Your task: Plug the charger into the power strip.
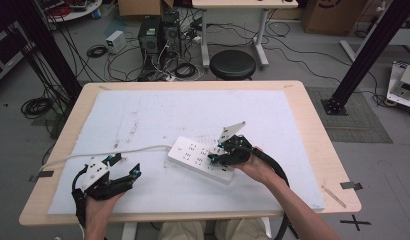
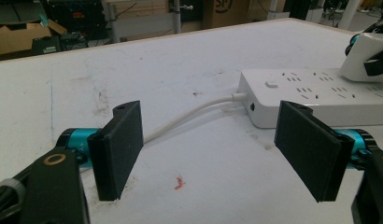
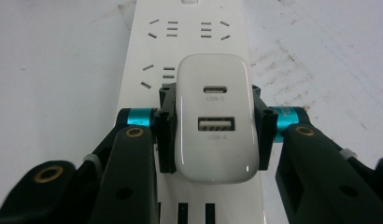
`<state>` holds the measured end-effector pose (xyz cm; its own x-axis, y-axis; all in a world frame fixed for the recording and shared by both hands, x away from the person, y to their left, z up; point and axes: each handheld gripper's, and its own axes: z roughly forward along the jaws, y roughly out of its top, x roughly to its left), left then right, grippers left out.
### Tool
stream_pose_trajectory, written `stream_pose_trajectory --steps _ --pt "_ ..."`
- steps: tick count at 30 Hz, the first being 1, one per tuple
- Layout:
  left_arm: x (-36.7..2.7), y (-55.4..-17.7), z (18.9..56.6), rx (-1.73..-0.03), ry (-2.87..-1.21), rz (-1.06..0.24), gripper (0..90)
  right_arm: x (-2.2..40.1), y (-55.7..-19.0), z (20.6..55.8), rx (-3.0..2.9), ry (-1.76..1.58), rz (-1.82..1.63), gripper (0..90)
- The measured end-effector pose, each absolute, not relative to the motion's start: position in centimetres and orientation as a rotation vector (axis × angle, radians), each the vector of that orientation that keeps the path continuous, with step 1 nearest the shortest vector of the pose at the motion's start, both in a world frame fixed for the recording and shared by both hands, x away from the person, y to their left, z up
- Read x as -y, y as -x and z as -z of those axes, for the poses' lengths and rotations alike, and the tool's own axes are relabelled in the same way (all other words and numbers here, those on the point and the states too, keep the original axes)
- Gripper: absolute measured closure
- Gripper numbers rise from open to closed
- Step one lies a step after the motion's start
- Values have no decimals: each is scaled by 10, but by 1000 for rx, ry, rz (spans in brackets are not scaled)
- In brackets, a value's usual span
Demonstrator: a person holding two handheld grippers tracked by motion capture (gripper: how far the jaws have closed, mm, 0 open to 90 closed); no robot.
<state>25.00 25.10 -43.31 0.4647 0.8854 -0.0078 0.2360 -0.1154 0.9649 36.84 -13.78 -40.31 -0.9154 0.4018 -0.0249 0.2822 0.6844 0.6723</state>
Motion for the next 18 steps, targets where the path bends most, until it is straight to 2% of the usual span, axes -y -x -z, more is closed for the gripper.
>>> stream_pose_trajectory --steps 8,18 --pt "-251 -250 432 -991 -1625 -748 238 144 -378 407 -2755 -565 -1132 640" --pt "-249 -251 433 -990 -1628 -743 238 141 -371 407 -2718 -532 -1097 640"
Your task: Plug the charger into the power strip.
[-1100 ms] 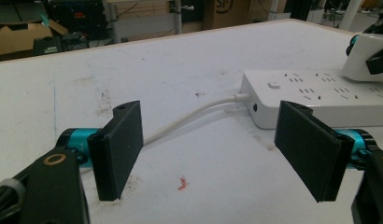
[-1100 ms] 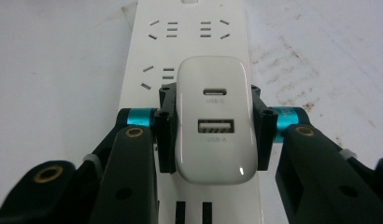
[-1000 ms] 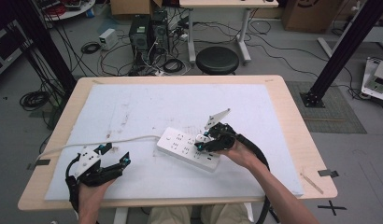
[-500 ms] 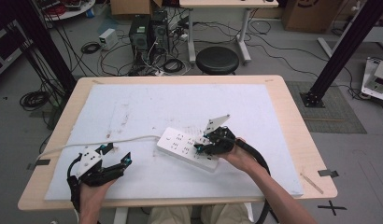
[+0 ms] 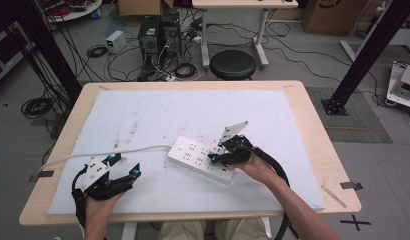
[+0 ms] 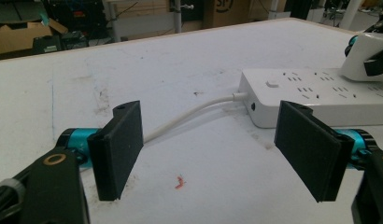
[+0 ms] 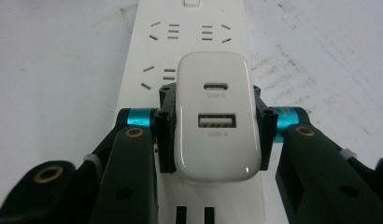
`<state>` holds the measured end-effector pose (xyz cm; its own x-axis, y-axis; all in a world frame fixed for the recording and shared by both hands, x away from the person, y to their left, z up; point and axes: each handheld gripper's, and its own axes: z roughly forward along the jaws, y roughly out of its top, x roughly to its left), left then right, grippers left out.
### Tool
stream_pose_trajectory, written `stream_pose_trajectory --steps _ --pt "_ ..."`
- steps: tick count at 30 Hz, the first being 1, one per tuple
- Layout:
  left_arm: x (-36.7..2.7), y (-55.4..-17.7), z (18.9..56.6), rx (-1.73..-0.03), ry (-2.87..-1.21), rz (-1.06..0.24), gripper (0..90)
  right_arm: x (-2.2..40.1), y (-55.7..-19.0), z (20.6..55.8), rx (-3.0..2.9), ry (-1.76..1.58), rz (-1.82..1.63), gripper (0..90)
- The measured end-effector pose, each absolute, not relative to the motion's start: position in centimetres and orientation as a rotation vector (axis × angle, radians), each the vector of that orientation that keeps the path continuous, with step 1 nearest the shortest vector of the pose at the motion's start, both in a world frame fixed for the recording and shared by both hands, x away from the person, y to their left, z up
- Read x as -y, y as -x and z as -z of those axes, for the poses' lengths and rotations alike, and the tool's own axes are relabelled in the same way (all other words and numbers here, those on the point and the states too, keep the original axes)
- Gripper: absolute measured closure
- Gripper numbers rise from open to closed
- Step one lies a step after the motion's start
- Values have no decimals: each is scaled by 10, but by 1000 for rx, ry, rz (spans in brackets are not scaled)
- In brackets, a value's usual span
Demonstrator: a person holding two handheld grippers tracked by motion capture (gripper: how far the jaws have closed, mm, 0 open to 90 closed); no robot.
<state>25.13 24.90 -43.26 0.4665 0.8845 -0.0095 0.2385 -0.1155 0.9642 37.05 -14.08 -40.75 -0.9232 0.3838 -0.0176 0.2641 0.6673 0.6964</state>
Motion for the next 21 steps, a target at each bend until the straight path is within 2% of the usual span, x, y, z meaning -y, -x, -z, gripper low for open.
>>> stream_pose_trajectory --steps 21 --pt "-249 -252 433 -988 -1634 -744 238 139 -372 412 -2722 -527 -1095 640"
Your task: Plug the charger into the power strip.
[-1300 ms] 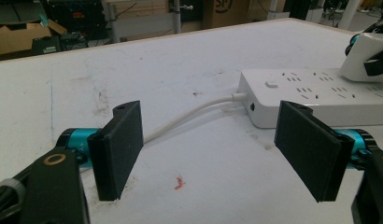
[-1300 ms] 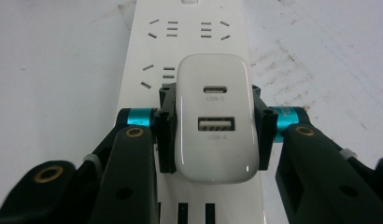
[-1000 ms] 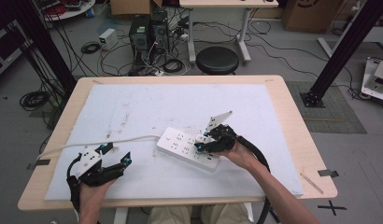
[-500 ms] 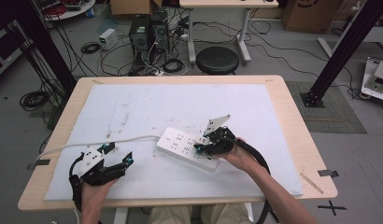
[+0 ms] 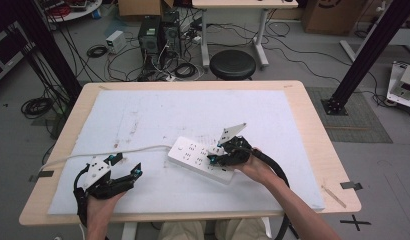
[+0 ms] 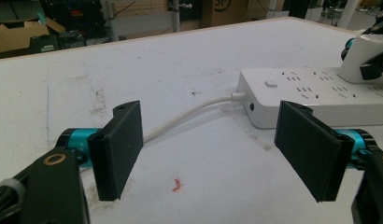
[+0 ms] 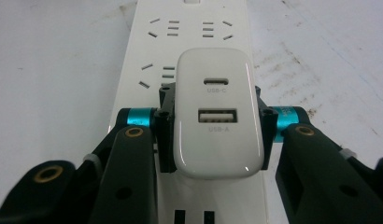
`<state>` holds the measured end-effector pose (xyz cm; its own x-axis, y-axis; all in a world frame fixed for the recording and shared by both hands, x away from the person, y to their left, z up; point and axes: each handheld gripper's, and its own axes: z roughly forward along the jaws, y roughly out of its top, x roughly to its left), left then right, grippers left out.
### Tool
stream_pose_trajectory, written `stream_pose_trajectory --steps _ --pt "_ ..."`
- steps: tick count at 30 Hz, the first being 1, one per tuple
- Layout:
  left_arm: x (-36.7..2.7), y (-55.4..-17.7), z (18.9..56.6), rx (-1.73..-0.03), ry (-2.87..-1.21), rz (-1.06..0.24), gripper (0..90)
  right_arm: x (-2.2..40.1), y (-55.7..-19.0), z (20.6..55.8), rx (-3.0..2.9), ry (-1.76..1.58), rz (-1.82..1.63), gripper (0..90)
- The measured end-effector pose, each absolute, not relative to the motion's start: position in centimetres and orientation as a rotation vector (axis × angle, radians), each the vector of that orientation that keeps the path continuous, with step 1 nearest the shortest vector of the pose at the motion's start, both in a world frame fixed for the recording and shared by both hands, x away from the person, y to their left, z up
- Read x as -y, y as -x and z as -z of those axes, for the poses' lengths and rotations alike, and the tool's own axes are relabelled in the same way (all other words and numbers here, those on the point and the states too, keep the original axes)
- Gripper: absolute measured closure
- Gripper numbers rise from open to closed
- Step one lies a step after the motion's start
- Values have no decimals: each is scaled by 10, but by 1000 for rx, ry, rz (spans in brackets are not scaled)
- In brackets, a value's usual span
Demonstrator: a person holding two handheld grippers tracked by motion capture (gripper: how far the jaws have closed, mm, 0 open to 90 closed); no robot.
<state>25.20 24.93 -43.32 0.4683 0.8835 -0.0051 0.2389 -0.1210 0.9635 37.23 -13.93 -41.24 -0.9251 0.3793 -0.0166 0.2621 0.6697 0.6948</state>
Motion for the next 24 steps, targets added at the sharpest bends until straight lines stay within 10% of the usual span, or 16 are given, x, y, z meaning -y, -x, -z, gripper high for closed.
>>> stream_pose_trajectory --steps 24 --pt "-255 -251 429 -998 -1609 -761 238 139 -375 412 -2739 -544 -1100 628"
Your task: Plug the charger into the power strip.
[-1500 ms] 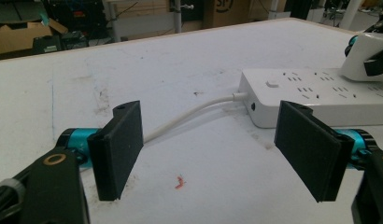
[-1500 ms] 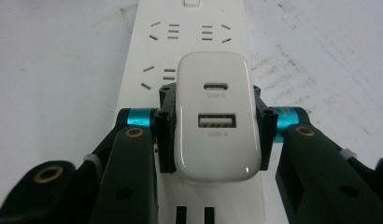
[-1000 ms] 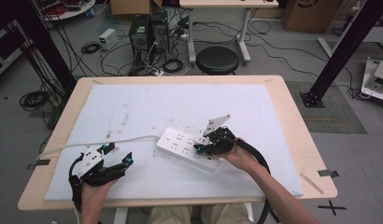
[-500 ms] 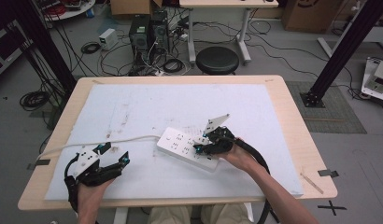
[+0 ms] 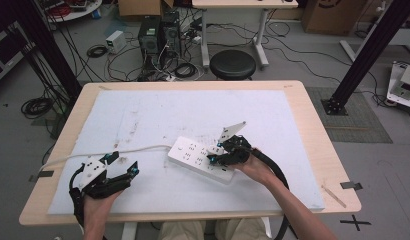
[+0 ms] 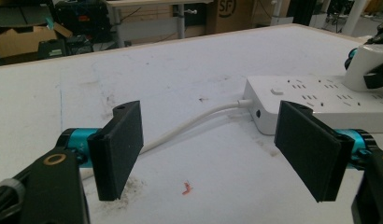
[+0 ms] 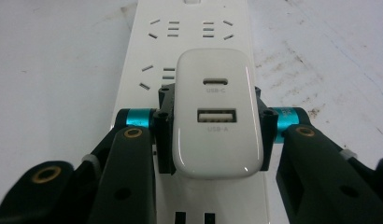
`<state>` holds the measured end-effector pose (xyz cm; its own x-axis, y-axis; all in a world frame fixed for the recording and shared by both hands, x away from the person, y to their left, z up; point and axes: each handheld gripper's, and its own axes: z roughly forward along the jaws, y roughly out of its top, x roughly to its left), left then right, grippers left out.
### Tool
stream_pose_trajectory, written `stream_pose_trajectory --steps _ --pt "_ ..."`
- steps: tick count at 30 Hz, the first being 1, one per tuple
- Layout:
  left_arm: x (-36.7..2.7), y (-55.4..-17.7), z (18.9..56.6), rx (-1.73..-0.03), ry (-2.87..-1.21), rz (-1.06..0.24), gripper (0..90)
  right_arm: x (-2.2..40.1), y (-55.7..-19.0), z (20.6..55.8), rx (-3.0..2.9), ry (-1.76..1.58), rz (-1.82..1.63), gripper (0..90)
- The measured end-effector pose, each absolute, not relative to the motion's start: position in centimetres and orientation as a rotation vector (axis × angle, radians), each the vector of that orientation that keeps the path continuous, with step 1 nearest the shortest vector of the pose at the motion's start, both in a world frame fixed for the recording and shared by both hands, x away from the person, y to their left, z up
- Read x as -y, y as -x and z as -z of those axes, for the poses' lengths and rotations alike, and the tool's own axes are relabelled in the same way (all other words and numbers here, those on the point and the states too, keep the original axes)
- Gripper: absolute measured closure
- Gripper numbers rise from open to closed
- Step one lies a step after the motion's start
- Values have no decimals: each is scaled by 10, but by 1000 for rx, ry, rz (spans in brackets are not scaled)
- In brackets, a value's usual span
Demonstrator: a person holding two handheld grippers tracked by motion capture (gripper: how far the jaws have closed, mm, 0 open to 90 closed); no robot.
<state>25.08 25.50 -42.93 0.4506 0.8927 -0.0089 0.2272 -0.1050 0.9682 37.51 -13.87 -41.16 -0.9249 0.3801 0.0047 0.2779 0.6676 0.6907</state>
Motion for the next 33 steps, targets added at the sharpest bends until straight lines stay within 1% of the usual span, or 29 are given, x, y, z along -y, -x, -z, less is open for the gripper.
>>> stream_pose_trajectory --steps 2,3,8,11,12,13,14,18,26,33 --pt "-255 -250 430 -1000 -1611 -760 238 139 -376 411 -2746 -546 -1105 619" --pt "-256 -250 430 -1000 -1609 -759 238 139 -376 412 -2753 -555 -1106 600" --pt "-258 -250 429 -1002 -1604 -763 238 143 -377 411 -2745 -603 -1118 403" --pt "-258 -251 430 -1003 -1608 -763 238 147 -375 408 -2724 -610 -1150 314" --pt "-258 -251 430 -1003 -1608 -763 238 147 -375 408 -2724 -610 -1150 314" --pt "-258 -251 430 -1004 -1607 -763 238 150 -371 407 -2714 -612 -1173 277" --pt "-258 -251 430 -1003 -1607 -764 238 151 -370 407 -2703 -607 -1172 263" --pt "-257 -251 430 -998 -1612 -762 238 156 -365 408 -2685 -645 -1186 251" --pt "-256 -254 430 -989 -1615 -759 238 193 -349 407 -2455 -816 -1315 223" --pt "-255 -258 430 -977 -1624 -755 238 225 -335 405 -2245 -917 -1346 214"
